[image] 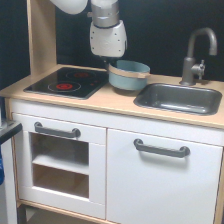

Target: Place the pot in the sink

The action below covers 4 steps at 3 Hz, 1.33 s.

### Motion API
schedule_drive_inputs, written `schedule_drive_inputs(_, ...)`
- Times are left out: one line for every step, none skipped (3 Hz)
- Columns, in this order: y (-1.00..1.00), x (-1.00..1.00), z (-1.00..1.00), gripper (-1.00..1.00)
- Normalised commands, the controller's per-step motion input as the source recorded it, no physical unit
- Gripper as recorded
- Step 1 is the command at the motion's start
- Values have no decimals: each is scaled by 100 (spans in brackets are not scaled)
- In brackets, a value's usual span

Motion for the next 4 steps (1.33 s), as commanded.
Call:
schedule_drive_inputs(3,93,-22,-100)
schedule_drive_inputs(9,84,-31,-100)
schedule_drive_inputs(12,70,-45,-100)
schedule_drive_inputs(19,67,-54,-100)
